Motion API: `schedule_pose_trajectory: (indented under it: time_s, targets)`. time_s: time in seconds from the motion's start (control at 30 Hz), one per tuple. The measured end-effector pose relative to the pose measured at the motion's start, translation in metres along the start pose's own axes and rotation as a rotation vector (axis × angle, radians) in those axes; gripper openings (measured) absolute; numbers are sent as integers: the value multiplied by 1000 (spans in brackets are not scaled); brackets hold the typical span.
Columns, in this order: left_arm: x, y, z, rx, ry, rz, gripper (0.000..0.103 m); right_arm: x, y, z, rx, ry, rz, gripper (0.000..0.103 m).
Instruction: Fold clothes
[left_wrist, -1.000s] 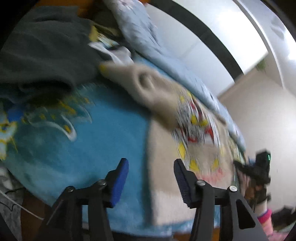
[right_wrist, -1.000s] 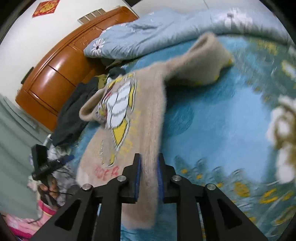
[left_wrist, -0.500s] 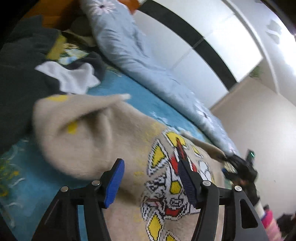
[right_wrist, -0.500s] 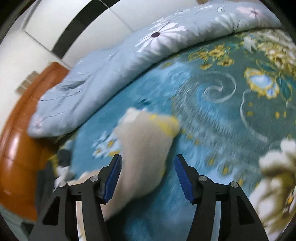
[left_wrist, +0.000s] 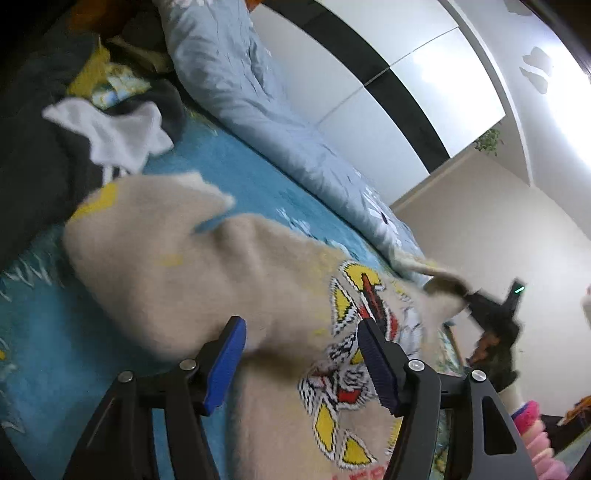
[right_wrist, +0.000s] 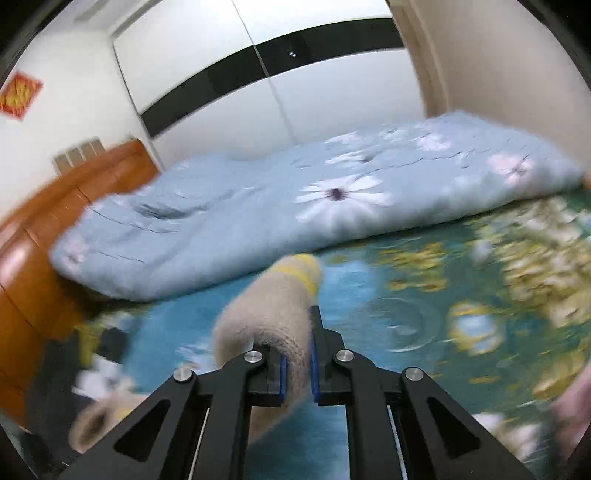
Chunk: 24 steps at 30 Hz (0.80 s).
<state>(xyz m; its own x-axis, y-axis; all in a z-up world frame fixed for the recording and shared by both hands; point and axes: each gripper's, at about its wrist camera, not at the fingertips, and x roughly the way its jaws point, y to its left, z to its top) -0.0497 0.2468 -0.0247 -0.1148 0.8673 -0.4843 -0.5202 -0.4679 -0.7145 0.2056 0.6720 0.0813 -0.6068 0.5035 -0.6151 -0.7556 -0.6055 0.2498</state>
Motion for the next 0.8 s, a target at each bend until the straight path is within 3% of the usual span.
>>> schedule_pose_trajectory:
  time_s: [0.1,0.23,0.3,0.43,0.53,0.6,0.67,0.73,0.8]
  targets:
    - [4,-1,-4,-2,23,4,67,27,-45,-32,64,127,-90,10]
    - [1,-1,-7,-1,21,6,67,41,-78,-62,184,192,-78,11]
    - [-2,-1,-7,6,13,16,67,37,-76,-61,156,194,-85,15]
    - [-15,-6,-5,44,-25,88,67,11,-58,-44,14,143,-178,42]
    - [-28,-9,-2,74,-53,151,67,-13,-37,-35,-86,63,-232,48]
    - [-34,-5,1,67,-69,156,67,-18,-17,-31,-112,29,-205,50]
    - [-39,-7,3,93,-101,239,67,-18,4,-27,-125,4,-157,53]
    - [-44,-9,3,137,-143,360,68,-3,28,-31,-146,48,-87,61]
    - [-42,-7,6,157,-133,392,70,18,53,-37,-168,118,-7,62]
